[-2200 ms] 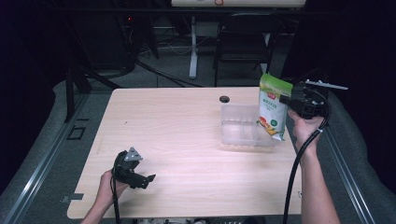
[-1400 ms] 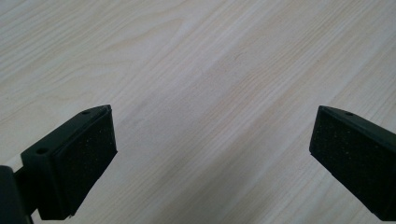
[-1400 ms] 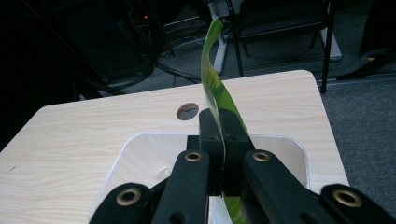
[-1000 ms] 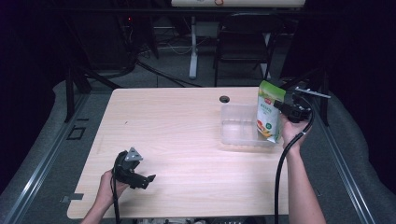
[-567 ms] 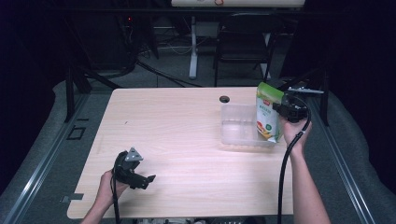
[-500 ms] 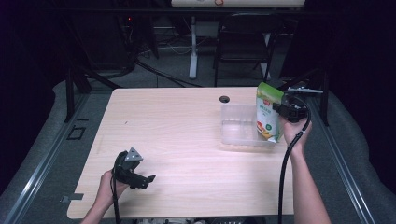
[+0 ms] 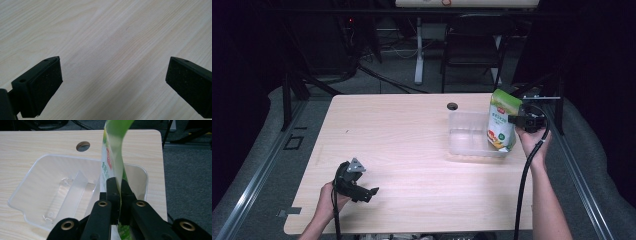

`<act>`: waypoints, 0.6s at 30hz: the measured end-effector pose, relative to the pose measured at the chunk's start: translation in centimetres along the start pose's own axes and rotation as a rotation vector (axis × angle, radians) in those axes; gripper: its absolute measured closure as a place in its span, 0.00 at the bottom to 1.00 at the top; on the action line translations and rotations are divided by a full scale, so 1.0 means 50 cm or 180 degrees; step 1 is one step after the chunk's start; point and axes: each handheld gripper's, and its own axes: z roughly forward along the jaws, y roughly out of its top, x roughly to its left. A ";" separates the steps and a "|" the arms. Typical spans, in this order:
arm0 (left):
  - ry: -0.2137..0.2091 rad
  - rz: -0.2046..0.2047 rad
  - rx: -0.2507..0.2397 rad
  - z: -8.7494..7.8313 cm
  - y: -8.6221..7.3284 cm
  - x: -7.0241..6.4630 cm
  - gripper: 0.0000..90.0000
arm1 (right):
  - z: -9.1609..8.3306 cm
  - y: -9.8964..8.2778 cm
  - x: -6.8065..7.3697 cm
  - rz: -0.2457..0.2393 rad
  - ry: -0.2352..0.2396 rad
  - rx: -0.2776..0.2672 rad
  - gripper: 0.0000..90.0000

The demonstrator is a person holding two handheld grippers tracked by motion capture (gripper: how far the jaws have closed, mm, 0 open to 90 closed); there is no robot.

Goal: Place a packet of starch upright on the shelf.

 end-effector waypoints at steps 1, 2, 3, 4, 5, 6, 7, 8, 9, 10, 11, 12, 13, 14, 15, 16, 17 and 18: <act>-0.0010 -0.0013 0.0004 0.001 0.000 0.000 0.01 | 0.001 -0.002 -0.003 0.0026 -0.0006 -0.0005 0.99; -0.0006 -0.0005 0.0010 0.002 0.001 0.001 0.01 | 0.001 -0.004 -0.008 0.0052 -0.0006 -0.0009 0.99; -0.0004 -0.0010 0.0009 0.003 0.002 0.001 0.01 | 0.002 -0.006 -0.012 0.0058 0.0000 -0.0014 0.99; 0.0000 -0.0006 0.0016 0.004 0.003 0.001 0.01 | 0.002 -0.008 -0.014 0.0077 -0.0003 -0.0015 0.99; -0.0001 -0.0006 0.0013 0.005 0.004 0.000 0.01 | 0.003 -0.011 -0.015 0.0093 -0.0013 -0.0032 0.99; -0.0003 -0.0013 0.0017 0.006 0.004 0.000 0.01 | 0.002 -0.013 -0.018 0.0102 -0.0026 -0.0045 0.99; -0.0006 -0.0018 0.0018 0.006 0.004 0.000 0.01 | 0.002 -0.016 -0.020 0.0127 -0.0023 -0.0059 0.99; -0.0007 -0.0018 0.0029 0.006 0.003 -0.001 0.01 | 0.002 -0.019 -0.022 0.0131 -0.0026 -0.0063 0.99; -0.0002 -0.0008 0.0029 0.006 0.002 -0.001 0.01 | 0.001 -0.022 -0.024 0.0124 -0.0034 -0.0071 0.99; 0.0004 -0.0006 0.0020 0.005 0.002 -0.001 0.01 | 0.001 -0.027 -0.025 0.0134 -0.0050 -0.0087 0.99; 0.0008 -0.0001 0.0016 0.004 0.002 -0.001 0.01 | 0.000 -0.030 -0.026 0.0136 -0.0062 -0.0100 0.99; 0.0007 -0.0004 0.0012 0.002 0.002 -0.001 0.01 | 0.001 -0.035 -0.026 0.0148 -0.0090 -0.0101 0.99; 0.0008 -0.0004 -0.0003 0.002 0.002 0.000 0.01 | 0.001 -0.040 -0.028 0.0134 -0.0102 -0.0105 0.99; 0.0007 -0.0007 -0.0003 0.002 0.002 0.000 0.01 | 0.001 -0.047 -0.030 0.0133 -0.0138 -0.0146 0.99; 0.0005 -0.0009 0.0014 0.003 0.002 -0.001 0.01 | 0.000 -0.051 -0.032 0.0136 -0.0137 -0.0145 0.99; 0.0006 0.0008 0.0026 0.003 0.002 -0.001 0.01 | 0.000 -0.058 -0.035 0.0136 -0.0138 -0.0169 0.99; -0.0002 0.0008 0.0028 0.003 0.001 -0.002 0.01 | 0.000 -0.061 -0.037 0.0132 -0.0146 -0.0174 0.99; 0.0008 0.0012 0.0021 0.003 0.000 -0.003 0.01 | -0.001 -0.065 -0.039 0.0107 -0.0147 -0.0173 0.99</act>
